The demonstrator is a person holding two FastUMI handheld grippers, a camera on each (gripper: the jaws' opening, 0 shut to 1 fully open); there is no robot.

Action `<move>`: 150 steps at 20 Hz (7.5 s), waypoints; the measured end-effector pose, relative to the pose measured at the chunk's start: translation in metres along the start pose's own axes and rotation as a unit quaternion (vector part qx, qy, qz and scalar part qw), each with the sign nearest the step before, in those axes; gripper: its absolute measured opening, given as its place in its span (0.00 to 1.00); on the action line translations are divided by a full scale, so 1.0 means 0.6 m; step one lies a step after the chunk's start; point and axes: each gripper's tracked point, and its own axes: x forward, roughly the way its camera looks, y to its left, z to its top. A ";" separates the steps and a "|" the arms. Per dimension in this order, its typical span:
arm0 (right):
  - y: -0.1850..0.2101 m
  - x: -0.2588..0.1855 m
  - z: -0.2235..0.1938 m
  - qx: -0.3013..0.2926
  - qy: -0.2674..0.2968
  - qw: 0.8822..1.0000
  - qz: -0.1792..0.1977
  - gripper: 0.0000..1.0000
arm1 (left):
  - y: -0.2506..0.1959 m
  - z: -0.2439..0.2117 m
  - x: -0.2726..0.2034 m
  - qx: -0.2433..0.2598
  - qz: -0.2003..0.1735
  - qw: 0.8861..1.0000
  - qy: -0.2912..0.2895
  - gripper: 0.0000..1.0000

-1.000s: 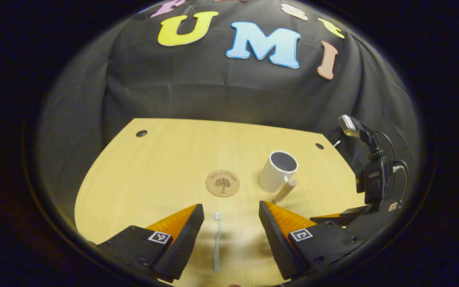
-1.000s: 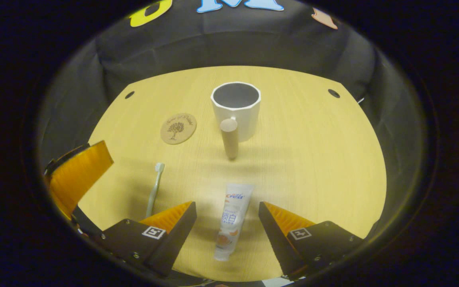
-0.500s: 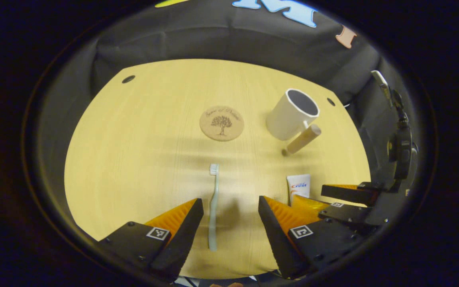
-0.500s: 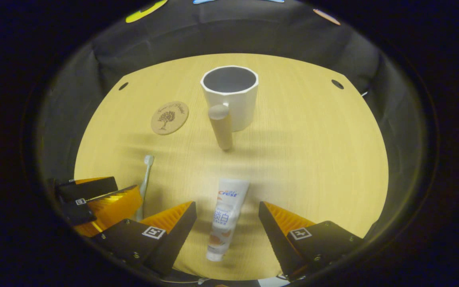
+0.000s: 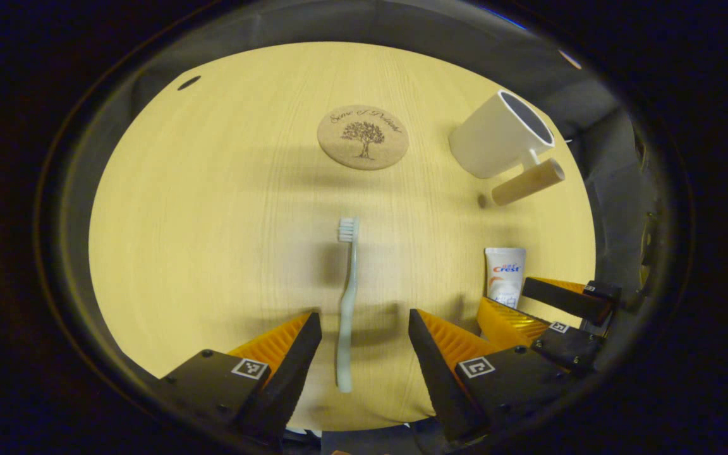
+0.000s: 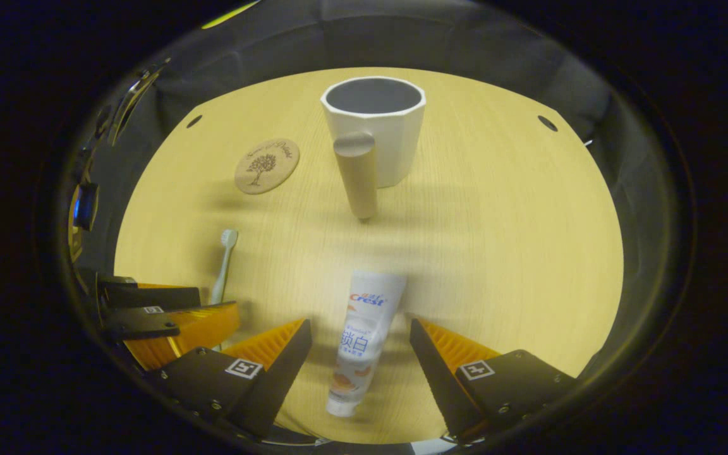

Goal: Put the toothbrush and toothpaste on the desktop into the cup, then pick up the cup and place it on the coaster on the desktop.

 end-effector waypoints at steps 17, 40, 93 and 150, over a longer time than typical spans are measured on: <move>-0.003 0.023 -0.009 0.024 0.043 0.999 -0.020 0.52 | 0.019 -0.010 0.008 -0.003 0.089 0.996 0.008 0.36; 0.012 -0.019 -0.001 -0.006 -0.053 0.996 0.072 0.37 | 0.011 -0.032 -0.013 -0.004 0.035 0.994 -0.099 0.11; -0.009 -0.089 0.416 -0.053 -0.448 0.892 0.033 0.29 | -0.076 0.216 -0.311 0.044 -0.042 0.869 -0.491 0.10; -0.201 -0.220 0.252 0.017 -0.463 0.886 -0.036 0.93 | -0.280 0.405 -0.159 0.137 -0.121 0.837 -0.516 0.33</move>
